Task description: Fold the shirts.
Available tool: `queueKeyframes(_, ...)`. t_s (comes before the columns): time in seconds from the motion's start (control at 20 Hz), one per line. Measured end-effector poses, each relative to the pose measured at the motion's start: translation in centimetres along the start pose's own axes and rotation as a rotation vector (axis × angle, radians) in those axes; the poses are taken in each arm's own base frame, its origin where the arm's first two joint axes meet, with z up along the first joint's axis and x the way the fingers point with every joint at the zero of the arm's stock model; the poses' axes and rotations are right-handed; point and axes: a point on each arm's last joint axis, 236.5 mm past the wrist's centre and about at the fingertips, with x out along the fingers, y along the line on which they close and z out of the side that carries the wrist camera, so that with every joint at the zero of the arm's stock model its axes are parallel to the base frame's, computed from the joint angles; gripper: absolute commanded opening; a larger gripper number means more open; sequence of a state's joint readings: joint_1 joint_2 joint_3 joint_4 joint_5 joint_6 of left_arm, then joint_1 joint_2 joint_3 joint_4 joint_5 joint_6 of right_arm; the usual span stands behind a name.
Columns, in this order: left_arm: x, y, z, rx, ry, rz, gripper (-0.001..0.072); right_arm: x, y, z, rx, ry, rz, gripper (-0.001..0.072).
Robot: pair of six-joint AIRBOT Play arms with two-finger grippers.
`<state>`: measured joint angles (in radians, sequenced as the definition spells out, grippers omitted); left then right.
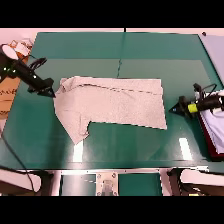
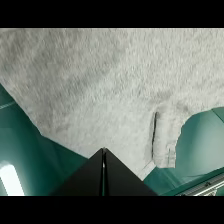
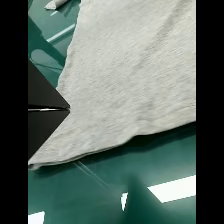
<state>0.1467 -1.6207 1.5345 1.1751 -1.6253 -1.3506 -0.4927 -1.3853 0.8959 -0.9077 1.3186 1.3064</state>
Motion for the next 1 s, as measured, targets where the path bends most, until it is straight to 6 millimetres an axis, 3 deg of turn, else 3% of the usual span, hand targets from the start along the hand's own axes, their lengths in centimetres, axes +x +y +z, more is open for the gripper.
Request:
queueKeyframes(0.15, 0.3, -0.8, -4.4, -0.043, -0.055, 0.019, 0.0023, 2.0, -0.2, -5.1, 0.043, -0.052, 0.040, 0.0022)
queueKeyframes(0.2, 0.7, -0.7, -5.6, -0.067, -0.093, 0.032, 0.0189, 2.8, -0.1, -6.3, 0.072, -0.075, 0.067, 0.0099)
queueKeyframes(0.25, 1.1, -0.7, -6.6, -0.095, -0.130, 0.040, 0.0599, 3.7, 0.0, -7.1, 0.108, -0.103, 0.098, 0.0208)
queueKeyframes(0.3, 1.8, -0.6, -7.7, -0.129, -0.160, 0.045, 0.0698, 4.4, 0.0, -7.7, 0.136, -0.130, 0.128, 0.0268)
queueKeyframes(0.4, 3.4, -0.2, -9.4, -0.199, -0.189, 0.049, 0.0702, 5.5, -0.2, -8.4, 0.164, -0.167, 0.160, 0.0276)
queueKeyframes(0.5, 5.5, 0.3, -10.8, -0.264, -0.194, 0.037, 0.0702, 6.1, -0.3, -8.6, 0.170, -0.196, 0.168, 0.0363)
queueKeyframes(0.6, 7.6, 0.2, -11.3, -0.330, -0.218, -0.002, 0.0701, 6.6, 0.0, -8.2, 0.174, -0.228, 0.176, 0.0363)
queueKeyframes(0.8, 10.5, -0.1, -10.8, -0.456, -0.308, -0.101, 0.0700, 7.4, 0.9, -7.1, 0.169, -0.295, 0.179, 0.0363)
queueKeyframes(1.0, 11.5, -1.3, -9.5, -0.513, -0.397, -0.197, 0.0699, 7.4, 1.3, -5.7, 0.162, -0.359, 0.164, 0.0363)
